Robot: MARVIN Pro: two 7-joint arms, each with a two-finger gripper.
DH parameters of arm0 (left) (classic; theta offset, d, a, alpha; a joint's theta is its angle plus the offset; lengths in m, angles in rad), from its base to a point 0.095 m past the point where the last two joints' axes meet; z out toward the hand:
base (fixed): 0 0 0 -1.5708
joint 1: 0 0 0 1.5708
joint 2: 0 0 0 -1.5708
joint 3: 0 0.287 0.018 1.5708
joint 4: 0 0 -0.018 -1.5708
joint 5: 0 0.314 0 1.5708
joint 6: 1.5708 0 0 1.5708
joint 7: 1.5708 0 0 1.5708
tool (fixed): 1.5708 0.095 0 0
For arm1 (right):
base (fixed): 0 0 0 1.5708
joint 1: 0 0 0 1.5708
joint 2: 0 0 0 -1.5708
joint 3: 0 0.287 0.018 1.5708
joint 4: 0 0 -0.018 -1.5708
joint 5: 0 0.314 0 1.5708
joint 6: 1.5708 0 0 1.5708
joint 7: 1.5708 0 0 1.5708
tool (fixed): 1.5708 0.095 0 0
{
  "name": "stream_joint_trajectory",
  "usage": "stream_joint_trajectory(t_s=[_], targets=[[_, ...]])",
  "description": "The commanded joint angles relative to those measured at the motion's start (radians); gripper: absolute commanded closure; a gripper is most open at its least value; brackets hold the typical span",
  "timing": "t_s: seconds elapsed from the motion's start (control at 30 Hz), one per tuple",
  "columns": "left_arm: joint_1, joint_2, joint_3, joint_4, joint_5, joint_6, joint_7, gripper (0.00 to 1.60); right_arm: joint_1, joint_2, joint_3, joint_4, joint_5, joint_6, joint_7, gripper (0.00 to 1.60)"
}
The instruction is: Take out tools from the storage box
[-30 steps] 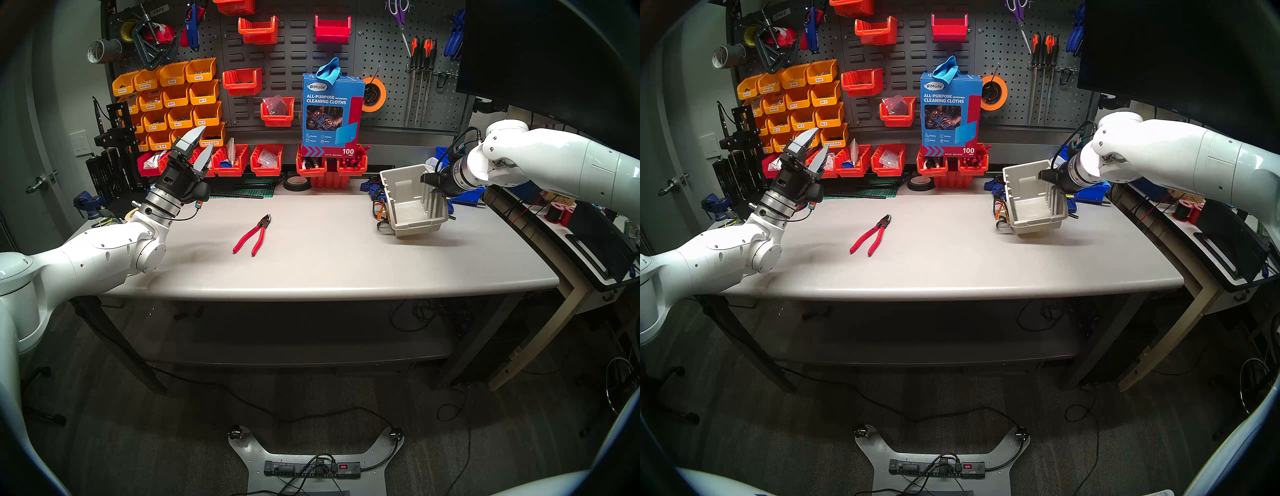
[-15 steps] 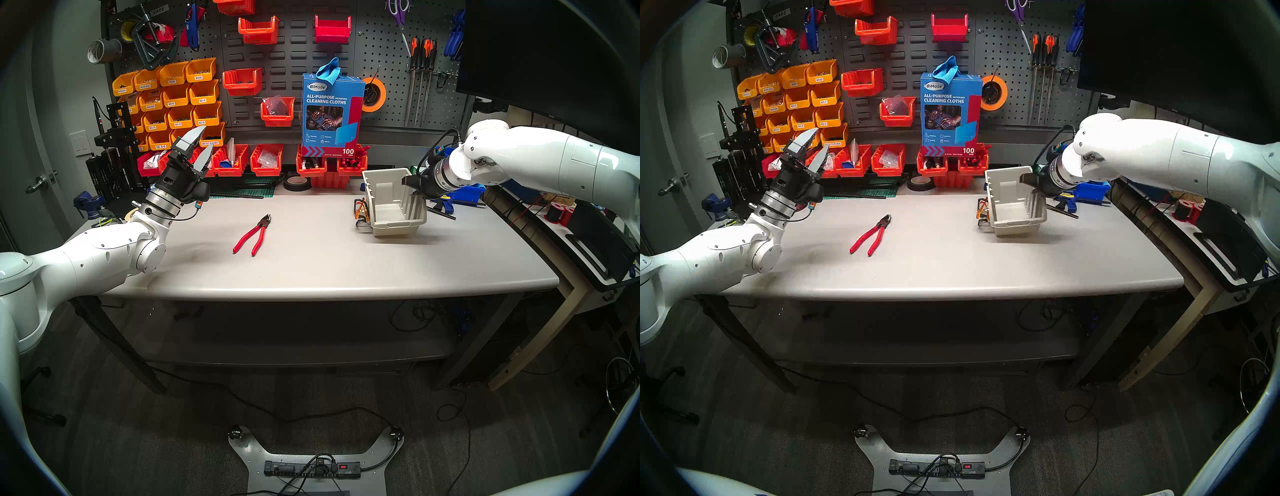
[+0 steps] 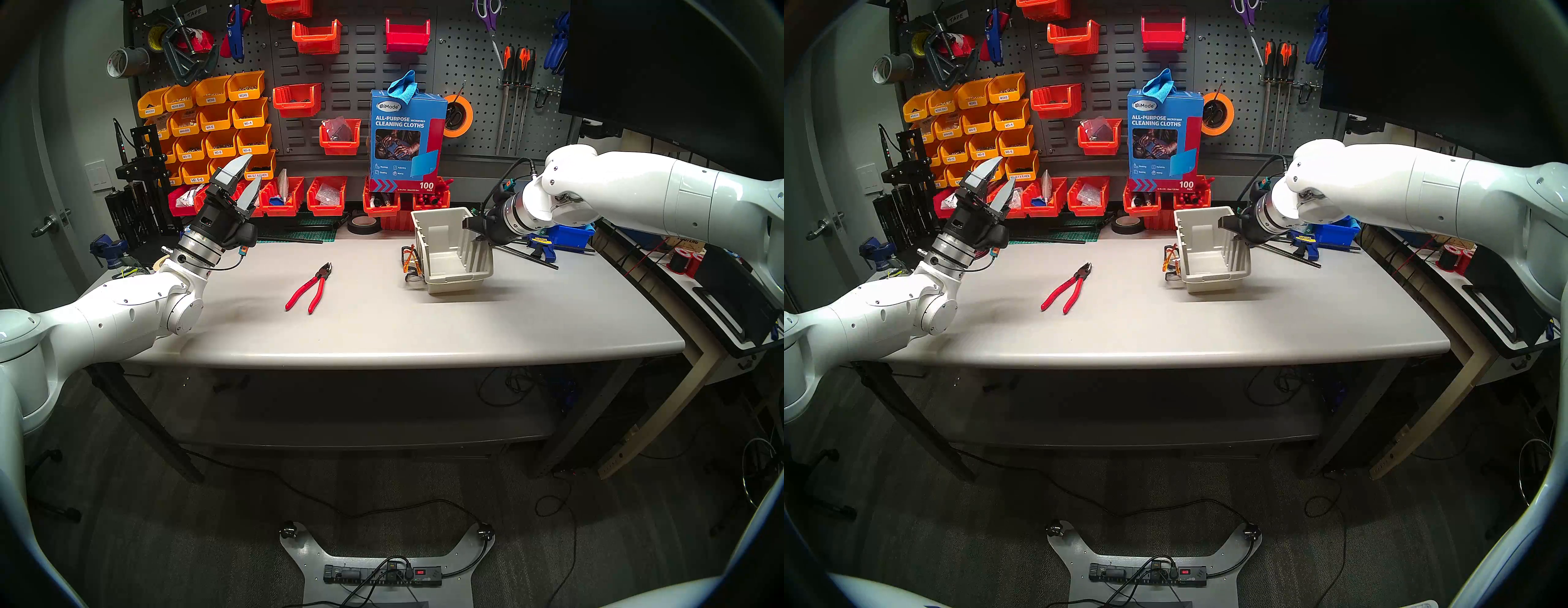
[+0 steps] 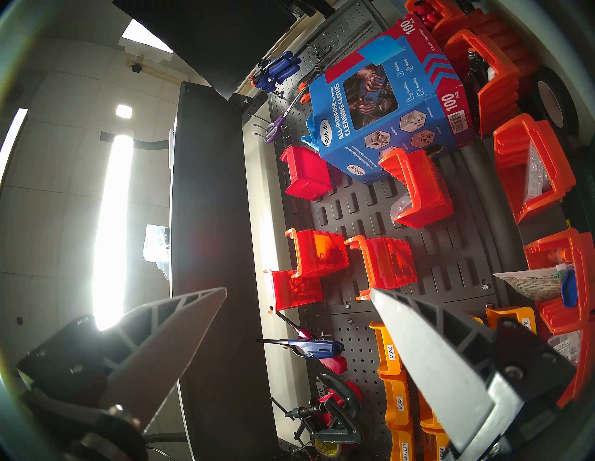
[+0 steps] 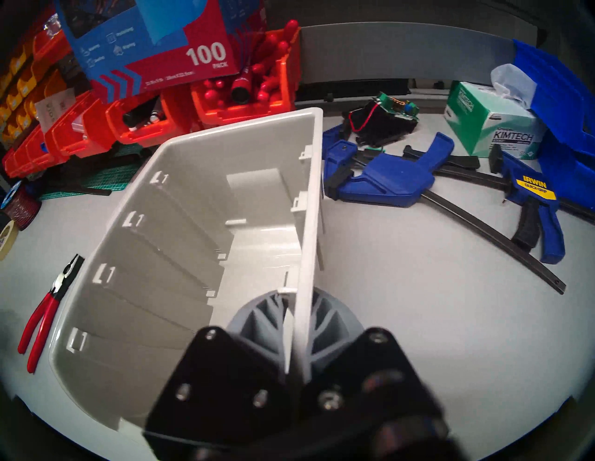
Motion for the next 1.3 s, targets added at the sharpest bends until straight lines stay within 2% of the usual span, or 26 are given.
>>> stream_joint_trajectory(t_s=[0.0,0.17,0.53,0.97,1.1,1.27], targets=[[-0.018,-0.003,-0.011,0.002,-0.002,-0.002,0.001,0.0,0.021,-0.009,0.01,-0.004,-0.005,-0.003,-0.006,1.6],[-0.018,-0.002,-0.011,0.002,-0.002,-0.002,0.001,0.0,0.033,0.023,0.005,-0.001,0.008,-0.024,-0.052,1.6],[-0.018,-0.002,-0.01,0.001,-0.002,-0.001,0.001,0.0,0.073,0.102,-0.024,0.005,-0.001,-0.015,-0.115,1.6],[-0.017,-0.002,-0.01,0.001,-0.002,-0.001,0.001,0.0,0.139,0.247,-0.113,-0.041,-0.008,0.011,-0.234,1.6],[-0.017,-0.002,-0.01,0.001,-0.002,0.0,0.001,0.0,0.166,0.301,-0.124,-0.061,-0.013,0.016,-0.269,1.6],[-0.017,-0.002,-0.01,0.001,-0.002,-0.001,0.001,0.0,0.193,0.34,-0.144,-0.081,-0.021,0.017,-0.302,1.6]])
